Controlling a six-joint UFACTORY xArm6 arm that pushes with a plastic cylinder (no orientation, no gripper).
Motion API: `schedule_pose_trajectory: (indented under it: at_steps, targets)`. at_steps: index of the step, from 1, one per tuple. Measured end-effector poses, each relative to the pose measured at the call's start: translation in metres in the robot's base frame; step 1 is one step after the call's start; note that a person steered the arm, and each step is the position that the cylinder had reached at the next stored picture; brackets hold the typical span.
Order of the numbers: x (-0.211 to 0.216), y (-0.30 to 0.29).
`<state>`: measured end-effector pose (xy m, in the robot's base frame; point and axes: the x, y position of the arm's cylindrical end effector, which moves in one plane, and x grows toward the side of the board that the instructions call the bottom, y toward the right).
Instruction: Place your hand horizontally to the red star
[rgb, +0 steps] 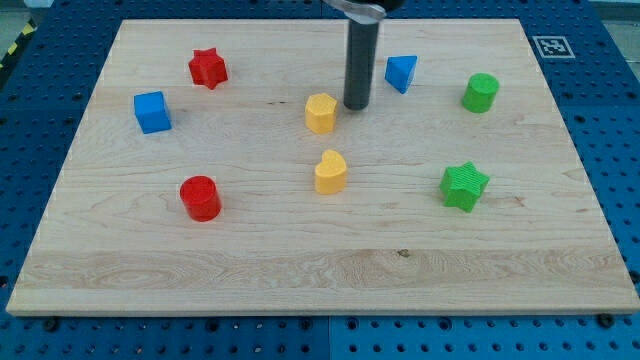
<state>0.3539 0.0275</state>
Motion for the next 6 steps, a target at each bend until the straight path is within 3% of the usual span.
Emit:
schedule_pose_trajectory:
  at_steps: [1, 2, 3, 4, 6]
  targets:
    - [-0.016, -0.050]
    - [0.004, -0.081]
    - [0.051, -0.070]
    - [0.055, -0.071]
    - [-0.042, -0.090]
